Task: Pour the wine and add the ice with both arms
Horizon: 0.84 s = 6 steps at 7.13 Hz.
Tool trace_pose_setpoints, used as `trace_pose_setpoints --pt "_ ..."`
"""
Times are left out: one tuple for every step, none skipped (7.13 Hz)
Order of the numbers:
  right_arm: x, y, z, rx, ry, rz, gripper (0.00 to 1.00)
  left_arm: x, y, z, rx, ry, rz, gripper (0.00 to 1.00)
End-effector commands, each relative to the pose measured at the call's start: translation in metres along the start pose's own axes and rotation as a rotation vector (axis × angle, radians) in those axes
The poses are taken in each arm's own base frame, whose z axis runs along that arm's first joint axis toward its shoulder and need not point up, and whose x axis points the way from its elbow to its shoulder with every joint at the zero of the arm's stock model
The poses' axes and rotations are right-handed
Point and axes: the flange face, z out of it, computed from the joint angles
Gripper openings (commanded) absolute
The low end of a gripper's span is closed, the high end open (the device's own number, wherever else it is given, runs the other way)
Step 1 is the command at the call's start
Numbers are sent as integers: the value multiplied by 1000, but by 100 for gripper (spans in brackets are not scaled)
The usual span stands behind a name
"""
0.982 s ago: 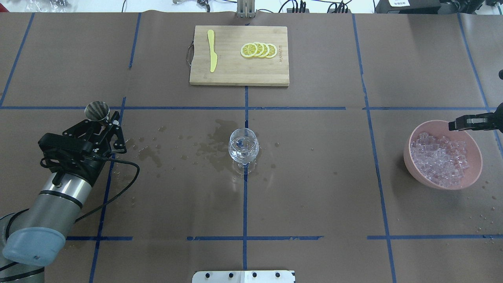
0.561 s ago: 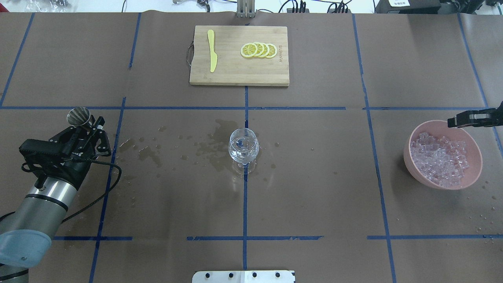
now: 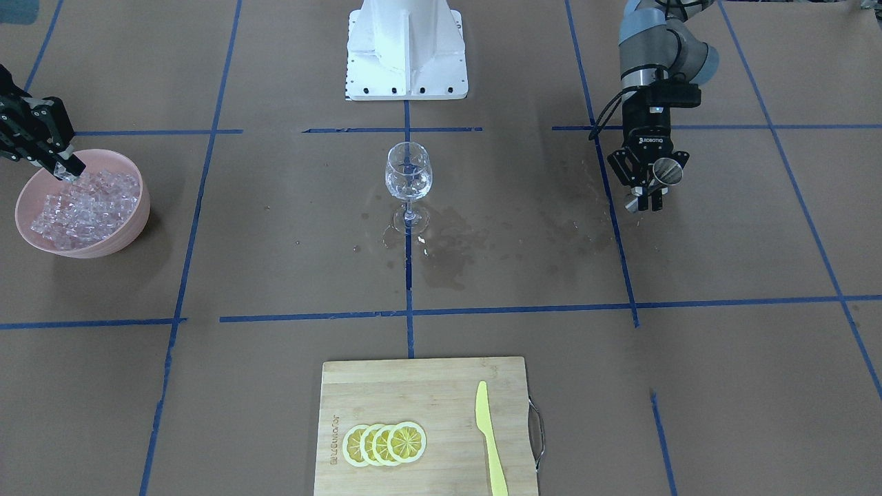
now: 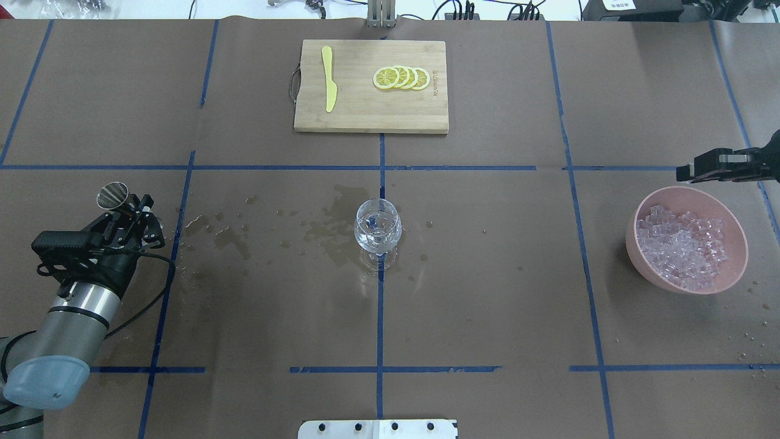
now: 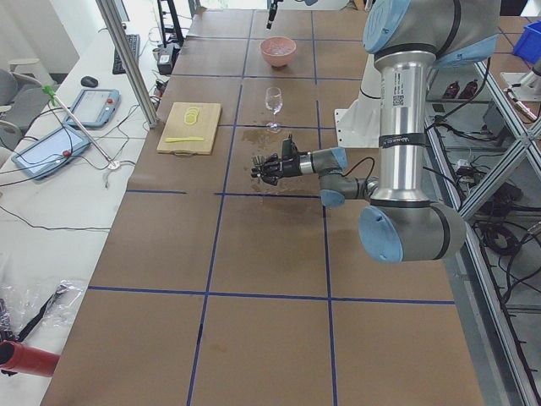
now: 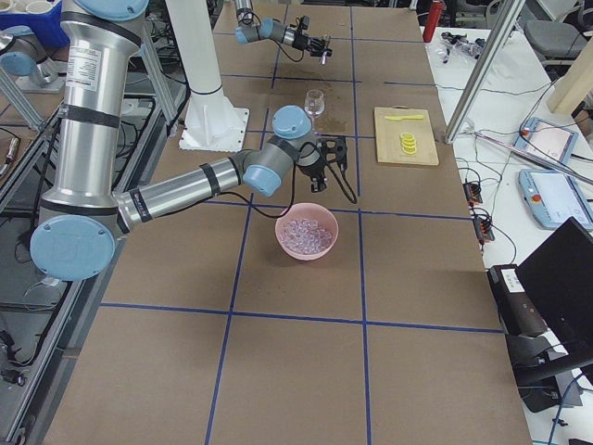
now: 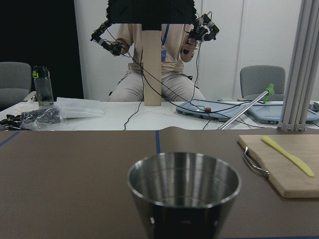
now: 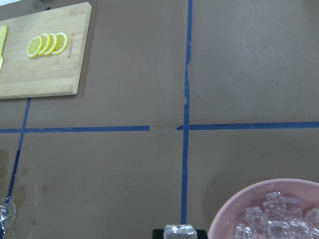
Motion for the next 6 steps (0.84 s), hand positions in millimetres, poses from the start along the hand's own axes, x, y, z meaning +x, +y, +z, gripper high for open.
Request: trace_pose_setpoints --pt "-40 -26 -20 -14 -9 52 0 -9 20 -1 34 -24 7 0" --pt "-73 -38 -30 -34 -6 68 0 -7 25 -5 26 -17 13 0" --pt "-101 -49 -37 -35 -25 104 0 -9 37 -8 21 -16 34 0" --pt "-112 -45 -34 -60 -47 157 0 -8 46 -13 10 -9 43 0" --pt "-126 -46 -35 -65 -69 138 0 -11 60 -17 7 -8 29 0" --pt "-130 -42 -31 -77 -72 140 0 -11 66 -19 1 -5 35 0"
